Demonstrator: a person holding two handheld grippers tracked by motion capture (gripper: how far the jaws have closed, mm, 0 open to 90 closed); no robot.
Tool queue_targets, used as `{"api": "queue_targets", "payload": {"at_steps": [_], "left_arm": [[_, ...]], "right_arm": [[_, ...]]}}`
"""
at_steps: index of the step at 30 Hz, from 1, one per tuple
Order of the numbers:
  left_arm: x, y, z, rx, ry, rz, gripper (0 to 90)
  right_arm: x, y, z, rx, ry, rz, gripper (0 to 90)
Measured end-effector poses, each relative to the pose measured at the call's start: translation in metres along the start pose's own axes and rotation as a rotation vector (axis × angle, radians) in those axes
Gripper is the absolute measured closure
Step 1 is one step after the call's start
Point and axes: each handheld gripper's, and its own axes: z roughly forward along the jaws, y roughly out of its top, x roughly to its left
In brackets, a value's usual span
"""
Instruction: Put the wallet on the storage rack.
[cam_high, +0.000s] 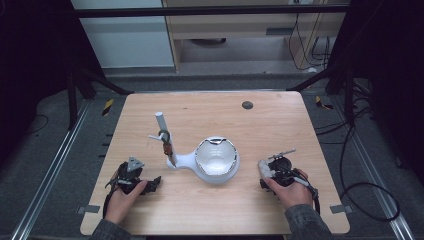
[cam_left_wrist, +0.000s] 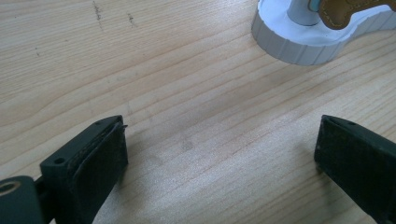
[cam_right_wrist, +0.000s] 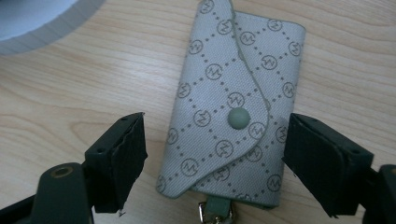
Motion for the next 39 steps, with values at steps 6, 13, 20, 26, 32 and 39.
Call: {"api": "queue_targets", "payload": {"at_steps": [6,13,20,26,32,39], "left_arm": [[-0.001,0.000,0.000,-0.003,-0.001,-0.002,1.8],[-0.001,0.000,0.000,-0.002,-0.002,0.001,1.8],[-0.001,0.000,0.000,-0.001,-0.003,0.004,1.8],[-0.001,0.001,0.001,-0.001,-0.004,0.005,1.9],[-0.001,0.001,0.001,-0.001,-0.005,0.006,1.9],[-0.001,0.001,0.001,-0.001,-0.005,0.006,1.9]], "right_arm": [[-0.001,0.000,0.005,0.019,-0.010,0.017,22.2],[-0.001,-0.001,0.011,0.035,-0.023,0.014,21.7],[-0.001,-0.002,0.014,0.047,-0.029,0.007,21.1],[0.000,-0.001,0.015,0.054,-0.032,0.011,21.4],[-0.001,0.000,0.014,0.063,-0.030,0.014,26.0],[-0.002,0.002,0.012,0.076,-0.024,-0.008,28.9]]}}
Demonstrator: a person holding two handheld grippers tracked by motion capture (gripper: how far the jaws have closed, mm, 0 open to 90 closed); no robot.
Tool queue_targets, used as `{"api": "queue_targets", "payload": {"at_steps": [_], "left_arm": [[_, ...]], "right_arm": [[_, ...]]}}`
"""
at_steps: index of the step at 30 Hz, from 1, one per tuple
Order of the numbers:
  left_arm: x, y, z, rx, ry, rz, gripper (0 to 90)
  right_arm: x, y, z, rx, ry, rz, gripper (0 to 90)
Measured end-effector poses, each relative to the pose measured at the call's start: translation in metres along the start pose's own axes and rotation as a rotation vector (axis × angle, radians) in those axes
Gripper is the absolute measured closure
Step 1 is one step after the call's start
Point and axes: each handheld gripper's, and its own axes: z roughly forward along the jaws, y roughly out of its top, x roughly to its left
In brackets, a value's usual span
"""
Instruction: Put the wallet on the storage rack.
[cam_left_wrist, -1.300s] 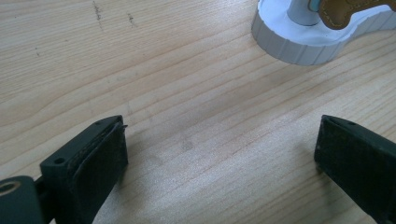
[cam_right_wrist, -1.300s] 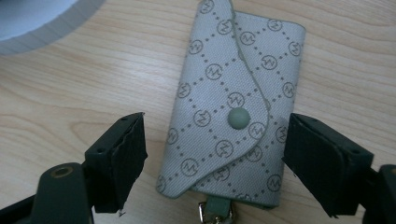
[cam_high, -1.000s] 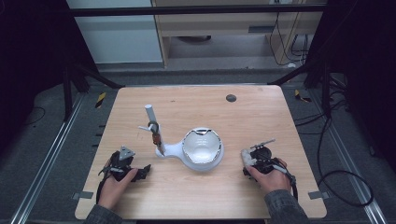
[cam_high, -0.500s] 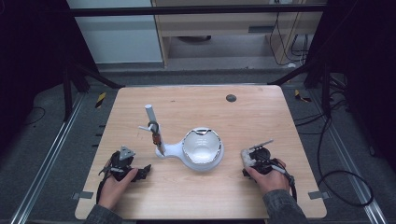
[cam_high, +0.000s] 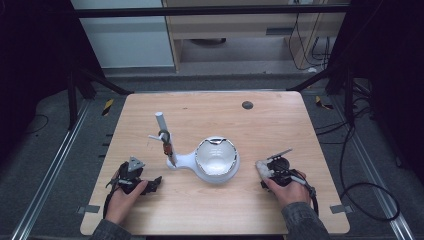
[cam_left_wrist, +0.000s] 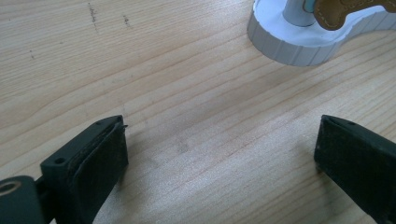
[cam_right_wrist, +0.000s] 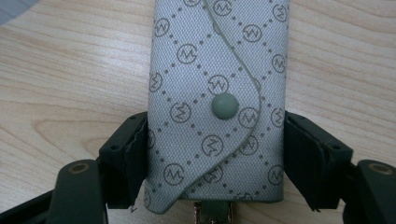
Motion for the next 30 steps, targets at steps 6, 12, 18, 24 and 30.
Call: {"api": "queue_targets", "payload": {"at_steps": [6,12,18,24,30], "left_arm": [[0.000,0.000,0.000,0.000,0.000,0.001,1.9],[0.000,0.000,0.000,0.000,-0.001,0.001,1.9],[0.000,0.000,0.000,0.000,-0.001,0.001,2.0],[0.000,0.000,0.000,0.000,-0.001,0.002,2.0],[0.000,0.000,0.000,0.000,-0.002,0.004,2.1]], "right_arm": [[0.000,0.002,-0.001,0.016,0.006,-0.011,30.1],[0.000,0.002,-0.004,0.015,0.007,-0.036,31.1],[0.001,0.003,-0.016,-0.013,-0.011,-0.090,31.3],[0.004,0.008,-0.036,-0.050,-0.042,-0.178,31.3],[0.008,0.014,-0.057,-0.100,-0.056,-0.267,31.3]]}}
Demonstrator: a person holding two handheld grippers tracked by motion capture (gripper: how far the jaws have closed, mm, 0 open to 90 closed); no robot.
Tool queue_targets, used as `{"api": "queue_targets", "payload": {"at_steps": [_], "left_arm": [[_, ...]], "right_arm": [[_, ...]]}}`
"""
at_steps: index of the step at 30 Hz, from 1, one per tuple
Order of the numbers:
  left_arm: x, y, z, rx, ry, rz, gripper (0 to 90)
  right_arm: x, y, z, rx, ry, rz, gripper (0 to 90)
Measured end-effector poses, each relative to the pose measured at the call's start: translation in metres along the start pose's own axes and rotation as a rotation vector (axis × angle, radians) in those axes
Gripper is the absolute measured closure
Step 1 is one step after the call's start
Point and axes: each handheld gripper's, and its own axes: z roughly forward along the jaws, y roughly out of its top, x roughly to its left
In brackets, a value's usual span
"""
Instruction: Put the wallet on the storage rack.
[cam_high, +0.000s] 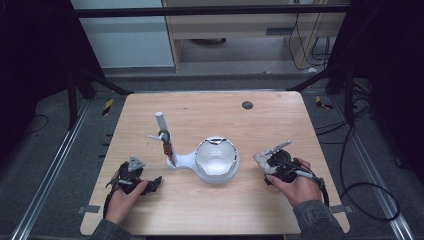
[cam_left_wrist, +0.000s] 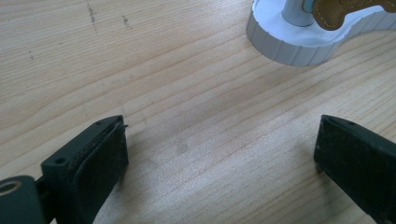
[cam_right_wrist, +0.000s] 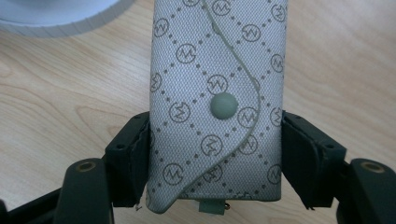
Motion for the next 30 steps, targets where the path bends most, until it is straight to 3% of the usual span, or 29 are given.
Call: {"api": "queue_targets", "payload": {"at_steps": [10,21,30], "left_arm": [[0.000,0.000,0.000,0.000,0.000,0.000,2.1],[0.000,0.000,0.000,0.000,0.000,0.000,2.0],[0.000,0.000,0.000,0.000,-0.001,0.000,2.0]], "right_arm": [[0.013,0.017,-0.033,-0.081,0.011,-0.133,31.3],[0.023,0.037,-0.055,-0.139,0.047,-0.209,31.3],[0.032,0.046,-0.062,-0.158,0.087,-0.260,31.3]]}}
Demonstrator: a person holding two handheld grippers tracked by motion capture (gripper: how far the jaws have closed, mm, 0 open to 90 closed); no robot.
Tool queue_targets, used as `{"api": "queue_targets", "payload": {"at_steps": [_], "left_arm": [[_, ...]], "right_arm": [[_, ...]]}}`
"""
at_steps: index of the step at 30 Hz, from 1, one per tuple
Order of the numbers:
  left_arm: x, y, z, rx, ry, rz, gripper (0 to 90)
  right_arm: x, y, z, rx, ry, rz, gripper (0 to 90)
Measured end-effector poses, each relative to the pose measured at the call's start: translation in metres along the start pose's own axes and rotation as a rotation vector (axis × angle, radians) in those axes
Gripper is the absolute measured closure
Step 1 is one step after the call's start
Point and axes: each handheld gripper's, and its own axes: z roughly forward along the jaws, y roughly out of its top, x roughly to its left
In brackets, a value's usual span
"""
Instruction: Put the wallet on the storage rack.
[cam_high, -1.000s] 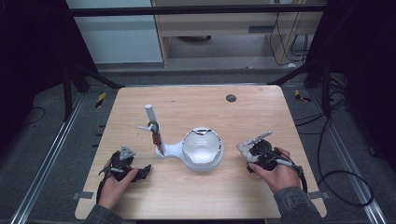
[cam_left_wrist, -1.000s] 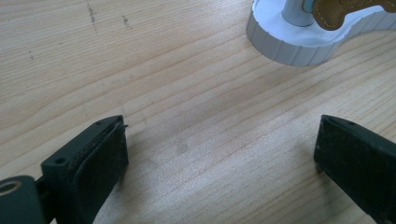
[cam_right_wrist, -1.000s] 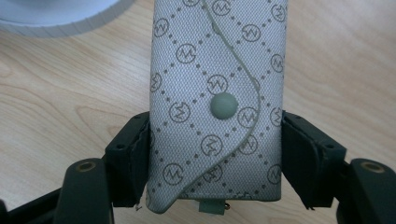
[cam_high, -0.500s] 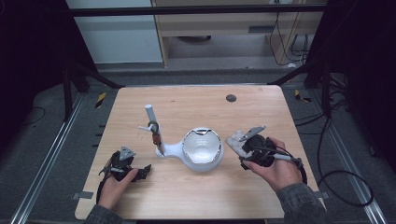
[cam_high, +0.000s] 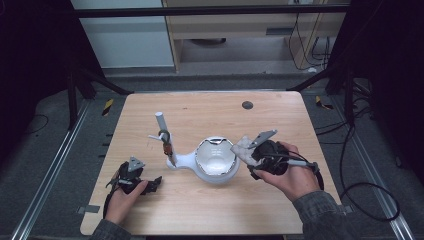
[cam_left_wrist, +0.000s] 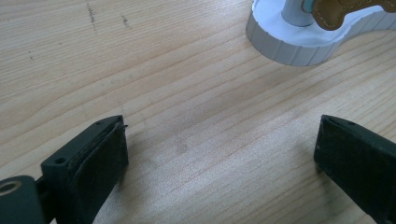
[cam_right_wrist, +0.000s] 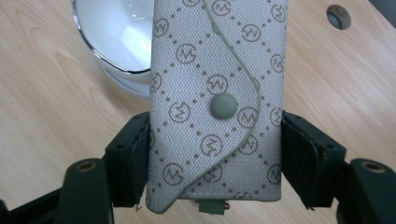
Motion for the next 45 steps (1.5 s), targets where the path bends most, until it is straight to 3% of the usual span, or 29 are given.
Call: {"api": "queue_targets", "payload": {"at_steps": [32,45], "left_arm": [[0.000,0.000,0.000,0.000,-0.001,0.001,2.0],[0.000,0.000,0.000,-0.003,-0.001,-0.001,2.1]], "right_arm": [[0.024,0.021,0.010,0.013,0.083,-0.097,31.4],[0.036,0.035,0.030,0.079,0.125,-0.141,31.4]]}}
